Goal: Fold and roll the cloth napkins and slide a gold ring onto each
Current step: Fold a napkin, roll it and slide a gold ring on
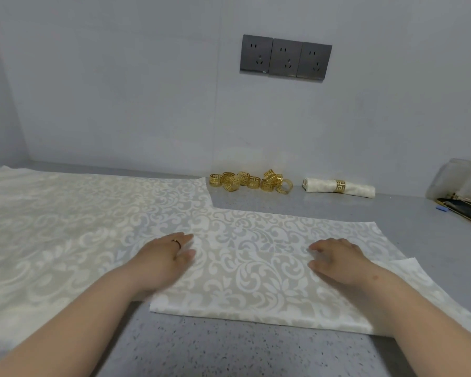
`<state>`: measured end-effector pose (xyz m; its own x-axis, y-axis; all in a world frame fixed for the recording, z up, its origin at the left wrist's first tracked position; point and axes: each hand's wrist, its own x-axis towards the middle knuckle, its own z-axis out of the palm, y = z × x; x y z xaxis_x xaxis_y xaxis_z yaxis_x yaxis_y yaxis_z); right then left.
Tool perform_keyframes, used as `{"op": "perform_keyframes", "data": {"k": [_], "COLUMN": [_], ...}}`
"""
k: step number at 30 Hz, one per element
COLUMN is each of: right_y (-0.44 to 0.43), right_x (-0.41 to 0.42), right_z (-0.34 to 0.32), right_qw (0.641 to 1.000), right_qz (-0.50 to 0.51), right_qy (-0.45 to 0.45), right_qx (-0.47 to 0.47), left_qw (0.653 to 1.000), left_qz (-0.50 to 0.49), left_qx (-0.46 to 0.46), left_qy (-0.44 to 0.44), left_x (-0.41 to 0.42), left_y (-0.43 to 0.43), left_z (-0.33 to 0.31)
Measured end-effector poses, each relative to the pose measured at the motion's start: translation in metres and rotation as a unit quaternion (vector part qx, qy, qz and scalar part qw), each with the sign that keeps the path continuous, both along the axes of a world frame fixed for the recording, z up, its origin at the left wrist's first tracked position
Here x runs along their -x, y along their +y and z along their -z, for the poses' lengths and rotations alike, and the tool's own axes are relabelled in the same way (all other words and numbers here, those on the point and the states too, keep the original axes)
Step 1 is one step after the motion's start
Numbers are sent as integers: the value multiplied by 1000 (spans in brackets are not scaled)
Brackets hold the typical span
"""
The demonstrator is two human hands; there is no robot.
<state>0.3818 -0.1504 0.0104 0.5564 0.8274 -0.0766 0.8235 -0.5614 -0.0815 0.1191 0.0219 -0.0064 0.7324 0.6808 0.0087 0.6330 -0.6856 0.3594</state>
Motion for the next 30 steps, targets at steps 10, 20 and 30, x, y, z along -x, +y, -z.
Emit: {"op": "perform_keyframes", "data": {"k": [10,20,30], "right_y": [42,89,140], "right_x": [16,-20,-55], "right_z": [-4,-14,7], "right_qw": [997,996,996], "right_qz": [-74,-10,24], "right_qy": [13,31,-21], "right_qx": [21,-83,-83], "left_qw": [999,995,994], "left_qz": [-6,92,93], "left_qx": [34,-33,-51], "left_qy": [16,-6,38], "left_x": [-8,-41,-54], "left_y": [6,-1,23], "left_z": [13,-11,24]}}
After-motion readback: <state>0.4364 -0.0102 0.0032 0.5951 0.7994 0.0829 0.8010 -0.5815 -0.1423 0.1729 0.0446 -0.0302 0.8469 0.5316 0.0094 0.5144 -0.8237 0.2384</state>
